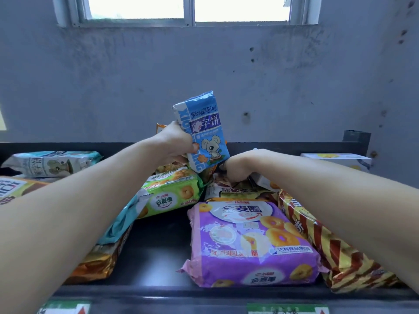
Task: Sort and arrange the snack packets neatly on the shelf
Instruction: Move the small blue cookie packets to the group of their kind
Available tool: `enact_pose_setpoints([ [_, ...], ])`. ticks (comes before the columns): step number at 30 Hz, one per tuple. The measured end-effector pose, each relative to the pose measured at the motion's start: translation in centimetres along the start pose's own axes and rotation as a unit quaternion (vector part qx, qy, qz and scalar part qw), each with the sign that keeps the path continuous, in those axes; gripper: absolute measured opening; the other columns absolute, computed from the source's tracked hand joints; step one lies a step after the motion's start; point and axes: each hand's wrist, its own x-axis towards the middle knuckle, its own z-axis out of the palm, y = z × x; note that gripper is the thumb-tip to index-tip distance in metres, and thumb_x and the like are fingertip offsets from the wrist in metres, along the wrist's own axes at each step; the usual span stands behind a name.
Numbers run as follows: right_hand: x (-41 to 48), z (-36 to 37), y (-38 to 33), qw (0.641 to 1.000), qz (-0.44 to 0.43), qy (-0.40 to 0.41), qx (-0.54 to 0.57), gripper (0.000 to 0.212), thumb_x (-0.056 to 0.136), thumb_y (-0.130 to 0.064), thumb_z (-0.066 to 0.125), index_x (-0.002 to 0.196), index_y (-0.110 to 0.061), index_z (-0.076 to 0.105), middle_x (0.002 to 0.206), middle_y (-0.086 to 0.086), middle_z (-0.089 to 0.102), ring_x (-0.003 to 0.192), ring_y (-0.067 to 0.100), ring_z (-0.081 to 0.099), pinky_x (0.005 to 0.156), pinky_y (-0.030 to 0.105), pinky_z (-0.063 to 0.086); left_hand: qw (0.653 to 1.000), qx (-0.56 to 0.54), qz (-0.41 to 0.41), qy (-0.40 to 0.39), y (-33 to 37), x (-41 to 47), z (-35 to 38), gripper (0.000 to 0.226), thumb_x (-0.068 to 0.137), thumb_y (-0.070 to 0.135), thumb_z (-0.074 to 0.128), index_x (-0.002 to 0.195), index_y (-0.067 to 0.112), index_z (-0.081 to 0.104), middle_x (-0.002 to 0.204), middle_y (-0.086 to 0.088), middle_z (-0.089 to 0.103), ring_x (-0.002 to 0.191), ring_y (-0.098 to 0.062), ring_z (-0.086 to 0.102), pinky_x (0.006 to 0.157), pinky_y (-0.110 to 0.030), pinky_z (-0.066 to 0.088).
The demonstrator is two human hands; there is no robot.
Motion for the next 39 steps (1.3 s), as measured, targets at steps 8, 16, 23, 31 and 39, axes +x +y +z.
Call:
enact_pose_setpoints([
  [8, 2.6, 0.4, -0.7, 0.995, -0.007, -0.006, 0.098, 0.039, 0.095, -0.005, 0.035, 0.133, -0.003, 0.043, 0.109, 0.014, 0.057, 0.081, 0.025, 0.048, 0.062, 0.031, 0.041, 0.999, -0.028, 0.025, 0.035, 0.1, -0.2, -0.5, 0.029, 0.086, -0.004, 0.057, 0.107, 0.015, 0.056, 0.114, -0.007, 0.065, 0.103, -0.027, 0.062, 0.081, -0.042, 0.056],
  [16, 2.5, -0.5, -1.5, 0.978, -0.049, 0.009, 0.202, 0.017, 0.089, -0.015, 0.052, 0.075, -0.008, 0.058, 0.074, 0.008, 0.058, 0.063, 0.022, 0.052, 0.058, 0.028, 0.041, 0.997, -0.025, 0.023, 0.07, -0.1, 0.7, -0.5, 0.038, 0.083, 0.002, 0.062, 0.117, 0.015, 0.052, 0.113, -0.004, 0.064, 0.1, -0.024, 0.062, 0.074, -0.038, 0.057],
  [23, 1.8, -0.6, 0.0, 0.945, -0.05, 0.05, 0.318, 0.018, 0.082, -0.006, 0.06, 0.096, 0.006, 0.06, 0.08, 0.015, 0.057, 0.062, 0.022, 0.051, 0.048, 0.027, 0.041, 0.993, -0.044, -0.001, 0.114, -0.9, 1.3, -0.6, 0.027, 0.084, 0.0, 0.06, 0.107, 0.012, 0.055, 0.106, -0.007, 0.066, 0.095, -0.026, 0.063, 0.081, -0.042, 0.056],
  [31, 2.1, -0.8, 0.2, 0.924, -0.015, 0.179, 0.337, 0.028, 0.082, -0.011, 0.071, 0.109, -0.004, 0.068, 0.098, 0.006, 0.067, 0.079, 0.016, 0.056, 0.068, 0.023, 0.047, 0.988, -0.041, -0.014, 0.15, -1.2, 1.7, -1.1, 0.025, 0.084, 0.002, 0.058, 0.106, 0.012, 0.057, 0.103, -0.007, 0.068, 0.09, -0.026, 0.066, 0.077, -0.044, 0.058],
  [39, 0.2, -3.1, 2.1, 0.874, -0.021, 0.234, 0.425, 0.015, 0.079, -0.002, 0.07, 0.073, -0.015, 0.066, 0.069, -0.003, 0.059, 0.067, 0.011, 0.055, 0.062, 0.02, 0.049, 0.985, -0.043, -0.023, 0.162, -0.7, 1.0, -1.4, 0.021, 0.087, 0.003, 0.052, 0.106, 0.011, 0.058, 0.104, -0.012, 0.068, 0.089, -0.029, 0.067, 0.08, -0.046, 0.057],
])
